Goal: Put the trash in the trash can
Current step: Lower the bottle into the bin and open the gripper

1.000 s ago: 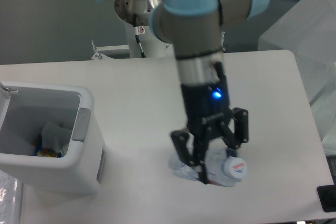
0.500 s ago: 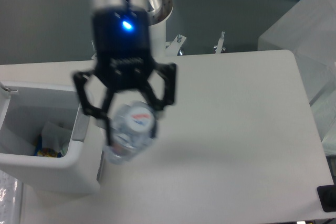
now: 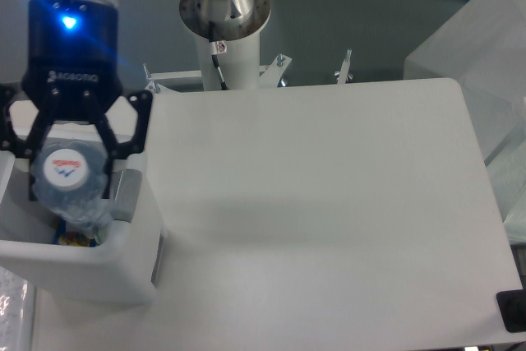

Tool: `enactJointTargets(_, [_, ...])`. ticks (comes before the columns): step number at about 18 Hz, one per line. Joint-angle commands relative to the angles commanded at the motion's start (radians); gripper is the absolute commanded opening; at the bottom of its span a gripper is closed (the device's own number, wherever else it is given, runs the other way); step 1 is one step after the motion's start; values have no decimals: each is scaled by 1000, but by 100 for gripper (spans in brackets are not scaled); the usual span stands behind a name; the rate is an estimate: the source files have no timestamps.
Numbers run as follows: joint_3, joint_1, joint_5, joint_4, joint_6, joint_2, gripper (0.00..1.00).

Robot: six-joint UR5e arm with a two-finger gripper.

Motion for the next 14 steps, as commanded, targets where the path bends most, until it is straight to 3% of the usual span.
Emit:
enactJointTargets(10, [-130,-38,0,2,5,12,64])
enactJointTargets(14, [-146,-42,0,2,3,11,65])
